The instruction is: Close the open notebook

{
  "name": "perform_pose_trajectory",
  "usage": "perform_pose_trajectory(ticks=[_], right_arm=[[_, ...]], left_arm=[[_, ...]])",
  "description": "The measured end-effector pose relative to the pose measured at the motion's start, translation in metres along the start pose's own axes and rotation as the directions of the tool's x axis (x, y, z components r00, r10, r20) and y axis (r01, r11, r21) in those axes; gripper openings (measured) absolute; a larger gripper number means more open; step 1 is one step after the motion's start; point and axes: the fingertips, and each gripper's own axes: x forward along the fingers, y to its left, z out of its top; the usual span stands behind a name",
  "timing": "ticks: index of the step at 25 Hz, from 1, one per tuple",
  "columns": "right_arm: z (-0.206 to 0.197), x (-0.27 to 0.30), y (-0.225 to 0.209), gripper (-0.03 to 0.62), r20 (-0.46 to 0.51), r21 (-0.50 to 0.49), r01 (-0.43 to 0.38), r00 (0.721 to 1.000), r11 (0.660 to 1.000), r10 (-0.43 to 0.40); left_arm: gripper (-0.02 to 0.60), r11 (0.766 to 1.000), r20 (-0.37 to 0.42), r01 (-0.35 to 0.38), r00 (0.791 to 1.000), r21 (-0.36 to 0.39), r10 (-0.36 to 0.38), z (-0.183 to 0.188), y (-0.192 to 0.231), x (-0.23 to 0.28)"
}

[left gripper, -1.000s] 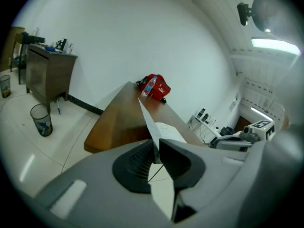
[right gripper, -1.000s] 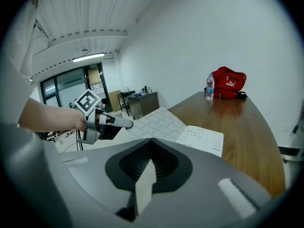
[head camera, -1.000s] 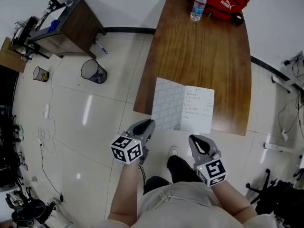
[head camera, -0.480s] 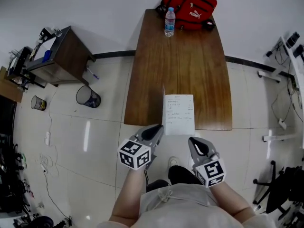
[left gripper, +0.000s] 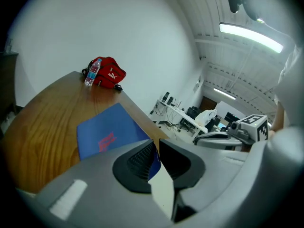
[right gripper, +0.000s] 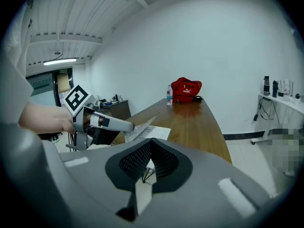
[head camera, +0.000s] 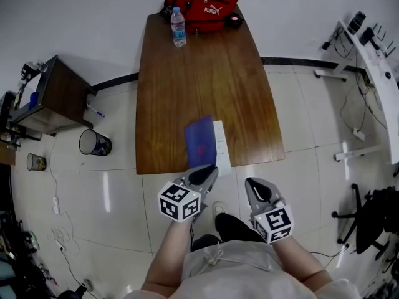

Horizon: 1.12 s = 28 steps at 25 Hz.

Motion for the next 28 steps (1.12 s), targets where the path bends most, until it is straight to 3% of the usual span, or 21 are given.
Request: perform_pose_trajectory(ticks=[8,12,18,21,28], right_arm=[[-0.035,0.0,-0.034,0.007,-0.052,0.059,0.052,0.997,0.997,-0.049],[-0.05,-0.002,-0.048,0.008,-0.076,0.08,0.08,0.994,0.994,-0.074],[-0.063,-0.005,-0.059,0.006,-0.095,0.099,0.11,0.99,0.989,-0.101],[-0.063,-0.006,-0.054,0.006,-0.092,0.093,0.105,0.991,0.99,-0.097],[-0.052,-0.019,-0.018,0.007,-0.048,0.063,0.059,0.997,0.996,-0.056]], left_arm=[[0.063,0.999,-0.116,0.041,0.992,0.008,-0.04,-0.038,0.0,0.061],[0.066,0.999,-0.187,0.023,0.982,0.037,-0.016,-0.062,0.009,0.081],[0.08,0.996,-0.232,0.001,0.973,0.084,0.019,-0.077,0.013,0.092],[0.141,0.998,-0.223,0.002,0.975,0.065,0.013,-0.077,0.008,0.092],[0.152,0.991,-0.103,-0.008,0.994,0.135,0.022,-0.041,-0.021,0.05]])
